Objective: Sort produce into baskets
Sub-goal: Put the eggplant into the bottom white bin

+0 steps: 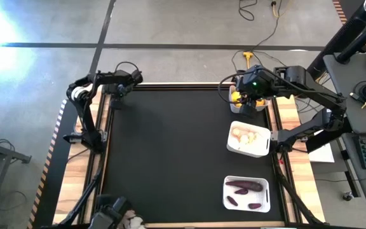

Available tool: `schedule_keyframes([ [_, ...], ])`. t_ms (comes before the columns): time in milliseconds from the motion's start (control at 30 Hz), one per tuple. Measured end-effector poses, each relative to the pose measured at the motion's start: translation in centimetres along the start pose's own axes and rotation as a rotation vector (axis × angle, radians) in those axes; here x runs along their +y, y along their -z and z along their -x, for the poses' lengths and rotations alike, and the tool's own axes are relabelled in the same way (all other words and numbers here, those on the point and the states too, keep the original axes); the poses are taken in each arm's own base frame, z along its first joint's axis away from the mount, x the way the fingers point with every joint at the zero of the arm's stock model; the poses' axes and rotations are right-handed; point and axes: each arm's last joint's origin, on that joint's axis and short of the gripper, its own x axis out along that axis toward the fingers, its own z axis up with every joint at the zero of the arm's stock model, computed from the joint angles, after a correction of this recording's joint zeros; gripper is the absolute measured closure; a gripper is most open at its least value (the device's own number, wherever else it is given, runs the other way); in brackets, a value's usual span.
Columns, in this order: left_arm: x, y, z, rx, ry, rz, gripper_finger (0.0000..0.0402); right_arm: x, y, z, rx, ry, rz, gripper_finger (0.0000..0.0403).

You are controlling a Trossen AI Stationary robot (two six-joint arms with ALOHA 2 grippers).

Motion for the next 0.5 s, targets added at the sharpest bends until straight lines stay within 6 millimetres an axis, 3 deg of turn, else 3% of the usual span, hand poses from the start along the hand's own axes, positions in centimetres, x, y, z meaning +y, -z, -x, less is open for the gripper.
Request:
schedule_keyframes([
  [267,-0.6,1.0,1.0,0.308,-0.072,-0.075,0.0401,0.1,0.1,-0.3,0.010,-0.001,0.009,0.0252],
  [400,-0.9,1.8,3.1,0.412,-0.045,-0.100,0.0401,0.1,-0.1,-0.6,-0.002,0.000,0.037,0.0252],
  [500,-1.3,2.0,4.8,0.396,0.026,-0.190,0.0401,0.2,-0.3,-0.8,-0.023,0.002,0.037,0.0252],
])
